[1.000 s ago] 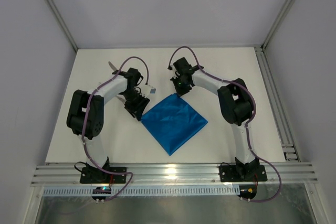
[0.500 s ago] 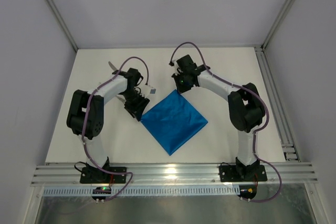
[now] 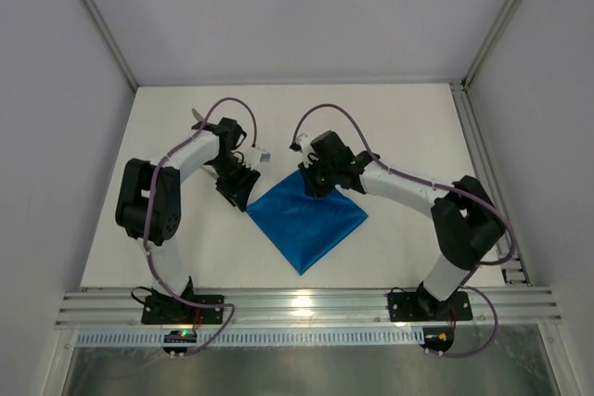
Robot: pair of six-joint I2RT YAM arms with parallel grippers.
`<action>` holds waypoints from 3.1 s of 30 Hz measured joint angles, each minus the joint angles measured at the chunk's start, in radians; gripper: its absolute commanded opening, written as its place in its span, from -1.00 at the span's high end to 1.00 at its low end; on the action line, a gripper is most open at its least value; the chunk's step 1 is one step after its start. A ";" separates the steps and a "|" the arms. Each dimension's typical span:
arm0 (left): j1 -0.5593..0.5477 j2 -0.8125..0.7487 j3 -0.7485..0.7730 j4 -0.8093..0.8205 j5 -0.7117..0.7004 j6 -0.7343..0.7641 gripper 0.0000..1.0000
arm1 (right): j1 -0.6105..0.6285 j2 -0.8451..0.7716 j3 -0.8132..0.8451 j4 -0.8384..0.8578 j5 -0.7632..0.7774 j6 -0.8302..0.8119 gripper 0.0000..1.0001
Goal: Fold the napkin into a case and place the utensils inside
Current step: Fold the top corner of the square-folded napkin at the center of the board, then pick up the upper triangle-folded napkin from the center of the board.
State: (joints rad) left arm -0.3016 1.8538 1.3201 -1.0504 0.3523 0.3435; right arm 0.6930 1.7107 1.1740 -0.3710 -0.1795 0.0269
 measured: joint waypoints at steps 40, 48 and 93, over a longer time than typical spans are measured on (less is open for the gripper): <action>-0.090 -0.014 -0.002 0.026 -0.018 -0.022 0.20 | 0.421 -0.290 -0.511 0.297 0.035 0.133 0.91; -0.101 -0.013 -0.023 0.092 -0.077 -0.027 0.38 | 0.421 -0.266 -0.534 0.309 0.041 0.129 0.89; -0.136 -0.221 -0.066 0.093 -0.018 0.063 -0.01 | -0.342 -0.556 -0.710 0.145 -0.072 0.468 -0.15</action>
State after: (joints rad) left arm -0.4374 1.6329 1.2541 -0.9573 0.3344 0.4061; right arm 0.3511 1.1549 0.4644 -0.2260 -0.2520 0.4946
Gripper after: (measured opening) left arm 0.501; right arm 0.632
